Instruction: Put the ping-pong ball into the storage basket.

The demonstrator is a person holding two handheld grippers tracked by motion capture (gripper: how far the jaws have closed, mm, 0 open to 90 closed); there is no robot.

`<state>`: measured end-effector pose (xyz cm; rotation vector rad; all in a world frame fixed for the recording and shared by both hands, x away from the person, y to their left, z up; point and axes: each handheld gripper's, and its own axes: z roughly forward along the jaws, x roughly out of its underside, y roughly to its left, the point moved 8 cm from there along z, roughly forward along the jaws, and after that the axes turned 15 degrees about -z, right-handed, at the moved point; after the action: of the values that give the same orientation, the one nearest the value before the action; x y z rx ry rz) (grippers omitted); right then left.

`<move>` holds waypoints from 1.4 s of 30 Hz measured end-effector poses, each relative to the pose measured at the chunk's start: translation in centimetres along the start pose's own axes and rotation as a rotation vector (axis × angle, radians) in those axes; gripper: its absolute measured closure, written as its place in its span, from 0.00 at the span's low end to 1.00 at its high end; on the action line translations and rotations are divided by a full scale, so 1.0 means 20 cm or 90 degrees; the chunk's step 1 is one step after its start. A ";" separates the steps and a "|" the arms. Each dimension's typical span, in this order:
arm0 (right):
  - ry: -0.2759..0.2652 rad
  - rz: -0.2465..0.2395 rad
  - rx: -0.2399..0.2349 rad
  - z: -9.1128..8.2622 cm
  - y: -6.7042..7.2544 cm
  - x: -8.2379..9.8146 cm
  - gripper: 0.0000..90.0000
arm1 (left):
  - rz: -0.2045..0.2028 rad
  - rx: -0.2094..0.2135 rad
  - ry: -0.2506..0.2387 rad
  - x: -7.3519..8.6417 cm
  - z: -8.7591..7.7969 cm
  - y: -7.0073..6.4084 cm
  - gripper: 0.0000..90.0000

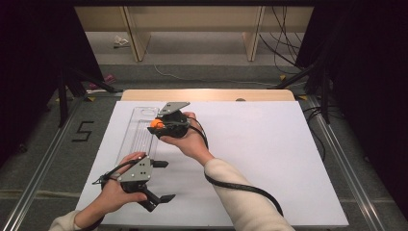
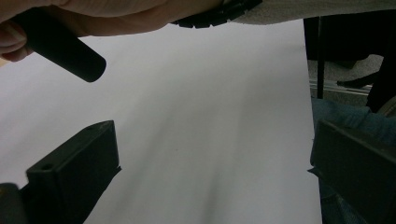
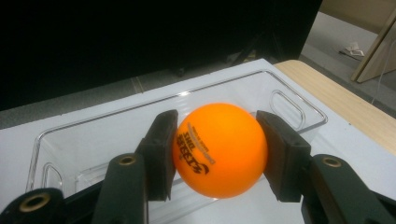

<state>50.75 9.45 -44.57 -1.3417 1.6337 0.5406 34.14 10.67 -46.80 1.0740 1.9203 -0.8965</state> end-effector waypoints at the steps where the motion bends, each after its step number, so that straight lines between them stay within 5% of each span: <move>1: 0.000 -0.001 0.000 0.00 0.00 0.00 0.57 | 0.000 0.000 0.000 0.00 0.00 0.00 0.01; 42: 0.018 -0.006 -0.022 0.10 0.01 -0.02 0.57 | 0.001 0.001 0.001 0.00 0.00 0.00 0.01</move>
<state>51.36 11.29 -45.25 -1.3880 1.6461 0.5493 34.09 10.61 -46.85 1.0771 1.9209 -0.8968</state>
